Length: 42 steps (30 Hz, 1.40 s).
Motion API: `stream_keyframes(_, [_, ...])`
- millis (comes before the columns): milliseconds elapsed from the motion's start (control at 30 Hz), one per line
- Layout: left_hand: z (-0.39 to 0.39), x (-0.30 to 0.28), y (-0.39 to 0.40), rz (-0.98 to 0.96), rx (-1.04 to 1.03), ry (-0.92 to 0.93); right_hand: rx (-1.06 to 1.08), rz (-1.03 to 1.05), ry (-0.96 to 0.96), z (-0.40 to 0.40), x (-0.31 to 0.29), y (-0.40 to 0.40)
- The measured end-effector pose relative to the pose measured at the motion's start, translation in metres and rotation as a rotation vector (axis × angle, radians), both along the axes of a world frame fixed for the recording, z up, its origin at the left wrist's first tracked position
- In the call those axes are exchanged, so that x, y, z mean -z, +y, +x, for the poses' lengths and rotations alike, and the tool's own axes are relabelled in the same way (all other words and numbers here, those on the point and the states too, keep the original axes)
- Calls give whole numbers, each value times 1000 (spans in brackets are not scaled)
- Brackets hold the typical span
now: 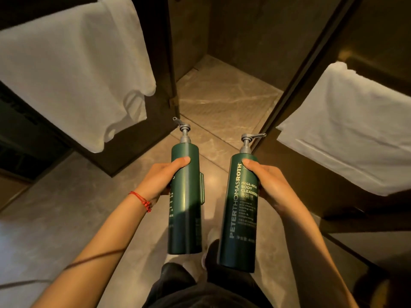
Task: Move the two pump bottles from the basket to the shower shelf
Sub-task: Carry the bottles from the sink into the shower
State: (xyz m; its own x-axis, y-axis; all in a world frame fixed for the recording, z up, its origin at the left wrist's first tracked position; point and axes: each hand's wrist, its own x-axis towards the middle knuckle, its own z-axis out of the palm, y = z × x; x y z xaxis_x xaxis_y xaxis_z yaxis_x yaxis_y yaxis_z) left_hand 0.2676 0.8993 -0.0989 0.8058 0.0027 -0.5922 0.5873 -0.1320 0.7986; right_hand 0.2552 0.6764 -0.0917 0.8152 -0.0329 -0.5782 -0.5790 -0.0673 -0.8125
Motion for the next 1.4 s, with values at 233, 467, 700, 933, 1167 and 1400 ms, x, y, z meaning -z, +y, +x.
stream_keyframes(233, [134, 1, -29, 7, 15, -32, -50, -17, -68, 130, -1, -25])
stream_keyframes(467, [270, -20, -45, 12, -15, -87, -73, -70, -152, 275, -26, -40])
stream_keyframes(700, [408, -25, -36, -27, 45, -114, -63, -65, -164, 406, -27, -34])
stream_keyframes(933, [556, -34, -35, -4, 134, -164, 47, -76, -172, 529, -26, -25])
stream_keyframes(1167, [674, -38, -51, 4, 163, -156, 167, -94, -176, 632, -32, -42])
stream_keyframes(1400, [780, -22, -82, -23, 126, -116, 149, -109, -176, 745, -22, -79])
